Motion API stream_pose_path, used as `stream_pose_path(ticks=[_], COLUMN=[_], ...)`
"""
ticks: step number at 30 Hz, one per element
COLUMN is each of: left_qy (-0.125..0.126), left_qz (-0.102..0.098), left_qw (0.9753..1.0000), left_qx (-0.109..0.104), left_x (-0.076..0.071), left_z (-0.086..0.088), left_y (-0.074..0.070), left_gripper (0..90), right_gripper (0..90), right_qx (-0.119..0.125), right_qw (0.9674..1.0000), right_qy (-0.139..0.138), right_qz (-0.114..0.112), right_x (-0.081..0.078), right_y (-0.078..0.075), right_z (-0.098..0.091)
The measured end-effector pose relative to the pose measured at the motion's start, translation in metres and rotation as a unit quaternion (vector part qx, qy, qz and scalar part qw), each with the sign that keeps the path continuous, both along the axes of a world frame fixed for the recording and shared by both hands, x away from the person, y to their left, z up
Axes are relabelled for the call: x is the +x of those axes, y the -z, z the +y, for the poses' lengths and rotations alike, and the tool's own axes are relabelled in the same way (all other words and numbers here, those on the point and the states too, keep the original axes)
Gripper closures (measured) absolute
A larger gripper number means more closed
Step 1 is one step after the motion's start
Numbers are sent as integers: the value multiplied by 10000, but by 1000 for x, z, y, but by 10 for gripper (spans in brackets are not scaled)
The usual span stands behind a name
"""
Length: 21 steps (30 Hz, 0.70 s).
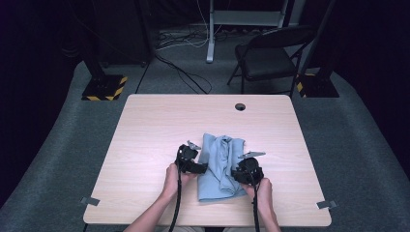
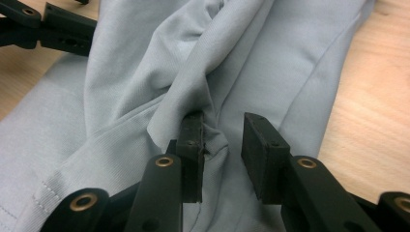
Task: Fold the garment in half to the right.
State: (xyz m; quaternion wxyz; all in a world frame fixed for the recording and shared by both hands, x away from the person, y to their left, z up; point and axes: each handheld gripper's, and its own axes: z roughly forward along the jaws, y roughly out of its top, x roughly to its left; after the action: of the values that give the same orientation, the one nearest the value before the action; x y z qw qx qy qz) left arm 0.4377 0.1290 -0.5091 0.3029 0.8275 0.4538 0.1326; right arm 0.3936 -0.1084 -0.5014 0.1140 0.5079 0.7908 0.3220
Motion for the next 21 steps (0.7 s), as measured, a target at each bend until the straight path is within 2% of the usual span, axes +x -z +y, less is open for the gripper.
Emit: stream_pose_path(ticks=[2, 5, 7, 9, 11, 13, 15, 17, 18, 19, 21], left_qy=[-19, -33, -49, -67, -67, -80, -74, -75, -75, -90, -100], left_qz=[-15, -34, -45, -48, -42, -42, -44, -51, -58, -64, -71], left_qw=[10000, 10000, 10000, 10000, 10000, 9999, 10000, 10000, 9999, 9999, 9999], left_qx=[-30, -42, -47, -50, -42, -47, -43, -36, -37, -42, -46], left_x=[-2, -3, -3, -2, -2, -2, -2, -1, -1, -1, 0], left_z=[3, 6, 7, 6, 7, 7, 7, 7, 8, 8, 9], left_y=[1, 1, 1, 2, 2, 2, 2, 2, 2, 2, 3], left_gripper=[249, 248, 247, 236, 228, 224, 223, 214, 211, 209, 206], right_gripper=[689, 603, 567, 526, 469, 468, 507, 567, 590, 615, 641], right_qx=[-25, -118, -55, -21, -137, -232, -449, -861, -1036, -1108, -1285], right_qw=[10000, 9999, 9999, 9998, 9993, 9986, 9973, 9945, 9932, 9930, 9912], right_qy=[4, 39, 50, -51, -165, -273, -305, -315, -287, -240, -76], right_qz=[16, 16, -92, -187, -291, -402, -503, -503, -441, -346, -325], right_x=[-1, -3, -6, -11, -14, -13, -7, 0, 4, 7, 10], right_y=[0, -4, -11, -20, -29, -34, -34, -29, -24, -21, -16], right_z=[1, -1, -5, -3, 5, 14, 24, 32, 33, 30, 22])
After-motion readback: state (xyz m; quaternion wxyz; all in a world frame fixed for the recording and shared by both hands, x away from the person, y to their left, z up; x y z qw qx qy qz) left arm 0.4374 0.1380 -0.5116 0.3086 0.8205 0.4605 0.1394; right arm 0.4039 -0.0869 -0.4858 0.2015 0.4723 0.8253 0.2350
